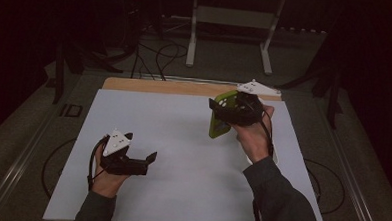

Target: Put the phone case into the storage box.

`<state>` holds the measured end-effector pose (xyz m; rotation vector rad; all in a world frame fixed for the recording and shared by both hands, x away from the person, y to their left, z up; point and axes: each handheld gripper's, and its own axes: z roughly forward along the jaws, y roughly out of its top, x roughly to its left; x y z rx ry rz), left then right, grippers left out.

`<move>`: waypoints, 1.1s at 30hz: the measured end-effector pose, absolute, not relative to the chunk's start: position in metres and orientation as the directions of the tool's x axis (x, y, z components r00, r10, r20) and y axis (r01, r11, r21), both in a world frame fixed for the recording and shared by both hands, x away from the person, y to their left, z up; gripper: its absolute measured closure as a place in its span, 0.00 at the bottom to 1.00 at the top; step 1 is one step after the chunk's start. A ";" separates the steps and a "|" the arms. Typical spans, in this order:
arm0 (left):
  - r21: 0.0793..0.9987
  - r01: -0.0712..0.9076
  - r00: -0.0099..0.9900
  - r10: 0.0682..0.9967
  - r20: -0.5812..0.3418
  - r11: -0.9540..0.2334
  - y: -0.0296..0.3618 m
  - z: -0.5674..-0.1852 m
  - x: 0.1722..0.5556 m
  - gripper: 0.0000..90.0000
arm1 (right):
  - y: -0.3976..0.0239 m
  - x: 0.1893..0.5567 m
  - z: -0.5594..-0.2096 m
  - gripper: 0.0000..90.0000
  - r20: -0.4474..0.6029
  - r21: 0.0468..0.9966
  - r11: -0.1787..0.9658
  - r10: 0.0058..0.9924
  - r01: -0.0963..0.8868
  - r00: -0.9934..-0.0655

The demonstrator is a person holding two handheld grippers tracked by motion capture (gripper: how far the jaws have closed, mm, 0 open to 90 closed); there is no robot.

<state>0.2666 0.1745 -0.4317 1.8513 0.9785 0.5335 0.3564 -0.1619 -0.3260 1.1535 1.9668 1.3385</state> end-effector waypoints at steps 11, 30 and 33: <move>0.886 0.402 0.583 0.811 -0.051 -0.233 0.180 -0.432 0.266 0.00 | -0.169 0.362 -0.324 0.17 0.053 0.914 0.159 0.867 0.374 -0.496; 0.883 0.411 0.575 0.816 -0.057 -0.228 0.190 -0.432 0.267 0.00 | -0.186 0.374 -0.318 0.17 0.038 0.914 0.149 0.894 0.376 -0.446; 0.883 0.411 0.576 0.815 -0.060 -0.226 0.191 -0.432 0.267 0.00 | -0.190 0.376 -0.317 0.17 0.037 0.916 0.144 0.899 0.374 -0.437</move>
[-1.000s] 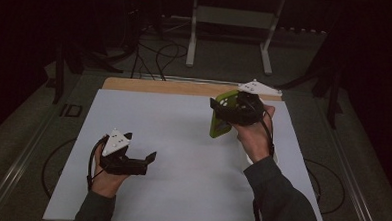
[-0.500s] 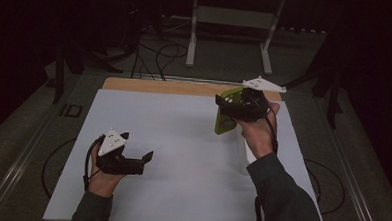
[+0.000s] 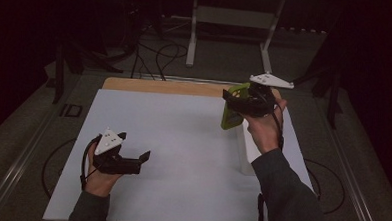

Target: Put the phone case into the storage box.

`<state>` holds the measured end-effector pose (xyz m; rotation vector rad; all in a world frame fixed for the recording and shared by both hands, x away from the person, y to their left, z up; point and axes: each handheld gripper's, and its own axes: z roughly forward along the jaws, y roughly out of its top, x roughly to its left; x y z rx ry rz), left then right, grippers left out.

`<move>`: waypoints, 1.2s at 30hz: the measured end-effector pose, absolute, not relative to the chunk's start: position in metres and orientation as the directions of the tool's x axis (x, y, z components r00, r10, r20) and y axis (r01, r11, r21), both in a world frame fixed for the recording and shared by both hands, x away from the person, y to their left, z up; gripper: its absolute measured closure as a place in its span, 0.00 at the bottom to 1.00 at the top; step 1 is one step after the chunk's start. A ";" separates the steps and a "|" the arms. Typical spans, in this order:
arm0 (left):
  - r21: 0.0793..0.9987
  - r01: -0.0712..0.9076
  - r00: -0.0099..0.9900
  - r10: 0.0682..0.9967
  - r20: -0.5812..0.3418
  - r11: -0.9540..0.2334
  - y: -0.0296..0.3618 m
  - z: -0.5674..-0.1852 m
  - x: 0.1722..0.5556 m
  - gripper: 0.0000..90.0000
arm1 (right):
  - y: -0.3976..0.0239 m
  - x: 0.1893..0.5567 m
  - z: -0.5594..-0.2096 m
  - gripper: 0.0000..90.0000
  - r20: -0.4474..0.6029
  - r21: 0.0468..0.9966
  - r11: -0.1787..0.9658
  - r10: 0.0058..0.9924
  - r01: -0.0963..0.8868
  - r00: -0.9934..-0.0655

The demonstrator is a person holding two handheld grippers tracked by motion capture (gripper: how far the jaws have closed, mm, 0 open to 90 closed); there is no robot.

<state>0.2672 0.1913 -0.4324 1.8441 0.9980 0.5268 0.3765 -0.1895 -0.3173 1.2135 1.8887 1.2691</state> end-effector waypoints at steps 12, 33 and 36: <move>0.885 0.412 0.571 0.818 -0.064 -0.218 0.196 -0.433 0.267 0.00 | -0.202 0.384 -0.315 0.17 0.035 0.918 0.126 0.919 0.377 -0.393; 0.887 0.410 0.566 0.822 -0.065 -0.212 0.200 -0.433 0.267 0.00 | -0.210 0.394 -0.314 0.18 0.039 0.920 0.101 0.937 0.378 -0.346; 0.887 0.409 0.565 0.823 -0.062 -0.214 0.202 -0.432 0.266 0.00 | -0.211 0.395 -0.314 0.18 0.042 0.921 0.094 0.940 0.377 -0.338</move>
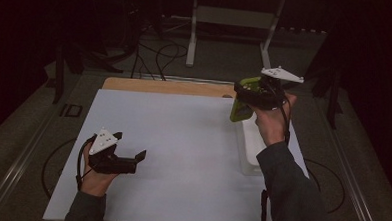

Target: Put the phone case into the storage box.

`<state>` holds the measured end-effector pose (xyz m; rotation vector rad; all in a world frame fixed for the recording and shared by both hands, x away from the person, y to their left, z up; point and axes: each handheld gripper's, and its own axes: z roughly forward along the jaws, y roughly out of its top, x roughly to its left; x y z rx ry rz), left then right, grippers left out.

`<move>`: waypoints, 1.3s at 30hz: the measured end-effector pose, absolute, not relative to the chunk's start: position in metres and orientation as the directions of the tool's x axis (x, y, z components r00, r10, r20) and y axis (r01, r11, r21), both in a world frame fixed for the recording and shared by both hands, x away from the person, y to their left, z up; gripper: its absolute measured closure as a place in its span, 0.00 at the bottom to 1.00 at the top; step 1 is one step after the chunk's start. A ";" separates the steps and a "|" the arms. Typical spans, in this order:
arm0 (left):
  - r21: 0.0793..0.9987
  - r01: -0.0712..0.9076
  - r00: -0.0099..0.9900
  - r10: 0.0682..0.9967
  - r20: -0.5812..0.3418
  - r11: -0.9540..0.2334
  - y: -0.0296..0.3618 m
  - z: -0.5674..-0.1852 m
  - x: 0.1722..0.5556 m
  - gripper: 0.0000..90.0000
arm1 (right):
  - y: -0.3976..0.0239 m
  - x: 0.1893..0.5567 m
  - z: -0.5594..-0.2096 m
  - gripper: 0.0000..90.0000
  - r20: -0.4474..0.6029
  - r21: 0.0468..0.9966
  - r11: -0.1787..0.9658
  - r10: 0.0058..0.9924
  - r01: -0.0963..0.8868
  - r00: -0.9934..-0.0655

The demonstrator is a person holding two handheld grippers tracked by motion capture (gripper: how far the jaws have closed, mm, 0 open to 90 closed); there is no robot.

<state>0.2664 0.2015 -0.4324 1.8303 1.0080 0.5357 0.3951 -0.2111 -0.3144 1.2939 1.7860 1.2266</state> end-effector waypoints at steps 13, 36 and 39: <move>0.888 0.407 0.559 0.827 -0.058 -0.213 0.205 -0.432 0.266 0.00 | -0.217 0.402 -0.316 0.18 0.046 0.924 0.074 0.953 0.376 -0.301; 0.894 0.394 0.566 0.823 -0.055 -0.211 0.210 -0.431 0.265 0.00 | -0.227 0.417 -0.321 0.18 0.045 0.919 0.058 0.967 0.389 -0.251; 0.899 0.388 0.563 0.824 -0.057 -0.203 0.212 -0.430 0.264 0.00 | -0.228 0.419 -0.323 0.18 0.050 0.918 0.052 0.968 0.394 -0.245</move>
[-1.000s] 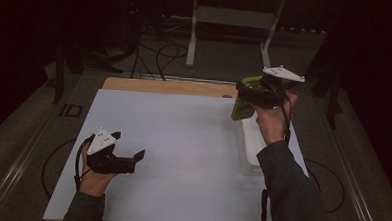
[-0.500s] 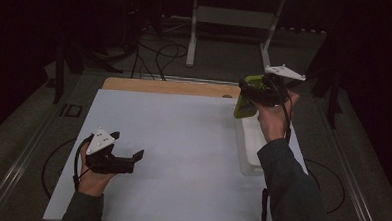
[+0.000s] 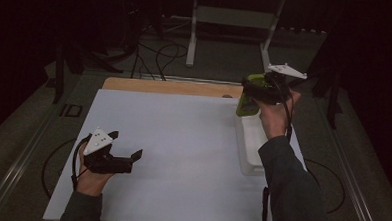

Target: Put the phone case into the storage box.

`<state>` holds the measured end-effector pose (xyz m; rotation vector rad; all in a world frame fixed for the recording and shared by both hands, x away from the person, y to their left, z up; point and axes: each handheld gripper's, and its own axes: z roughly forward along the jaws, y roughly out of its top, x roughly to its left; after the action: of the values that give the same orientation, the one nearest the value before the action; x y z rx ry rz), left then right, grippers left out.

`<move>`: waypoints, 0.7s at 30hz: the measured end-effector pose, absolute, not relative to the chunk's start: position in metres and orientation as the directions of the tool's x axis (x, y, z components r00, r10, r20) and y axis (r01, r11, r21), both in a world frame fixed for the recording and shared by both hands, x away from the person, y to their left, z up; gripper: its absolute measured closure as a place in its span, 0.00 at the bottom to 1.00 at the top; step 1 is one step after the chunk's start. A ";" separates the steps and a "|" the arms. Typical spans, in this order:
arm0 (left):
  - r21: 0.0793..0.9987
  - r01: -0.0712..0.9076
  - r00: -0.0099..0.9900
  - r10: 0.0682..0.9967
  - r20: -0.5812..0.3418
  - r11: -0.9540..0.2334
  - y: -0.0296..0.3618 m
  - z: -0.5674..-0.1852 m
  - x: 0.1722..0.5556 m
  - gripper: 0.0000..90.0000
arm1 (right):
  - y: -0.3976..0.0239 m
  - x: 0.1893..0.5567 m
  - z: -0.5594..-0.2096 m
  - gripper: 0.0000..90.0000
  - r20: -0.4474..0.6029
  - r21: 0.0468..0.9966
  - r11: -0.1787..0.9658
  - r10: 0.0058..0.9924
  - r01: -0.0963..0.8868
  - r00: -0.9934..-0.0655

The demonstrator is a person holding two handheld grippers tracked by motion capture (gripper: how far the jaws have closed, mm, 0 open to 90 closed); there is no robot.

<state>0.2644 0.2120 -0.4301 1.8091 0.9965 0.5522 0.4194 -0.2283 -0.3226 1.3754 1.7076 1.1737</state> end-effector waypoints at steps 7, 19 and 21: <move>0.913 0.368 0.561 0.825 -0.064 -0.179 0.222 -0.432 0.260 0.00 | -0.231 0.425 -0.326 0.18 0.050 0.917 0.047 0.972 0.397 -0.231; 0.919 0.355 0.552 0.832 -0.057 -0.172 0.235 -0.442 0.253 0.00 | -0.240 0.433 -0.329 0.17 0.047 0.916 0.036 0.979 0.399 -0.196; 0.918 0.356 0.549 0.834 -0.052 -0.177 0.236 -0.444 0.252 0.00 | -0.241 0.434 -0.329 0.18 0.047 0.917 0.033 0.981 0.398 -0.190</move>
<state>0.2516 0.2361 -0.4438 1.7650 0.9904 0.5863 0.4335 -0.2412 -0.3293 1.4139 1.6612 1.1376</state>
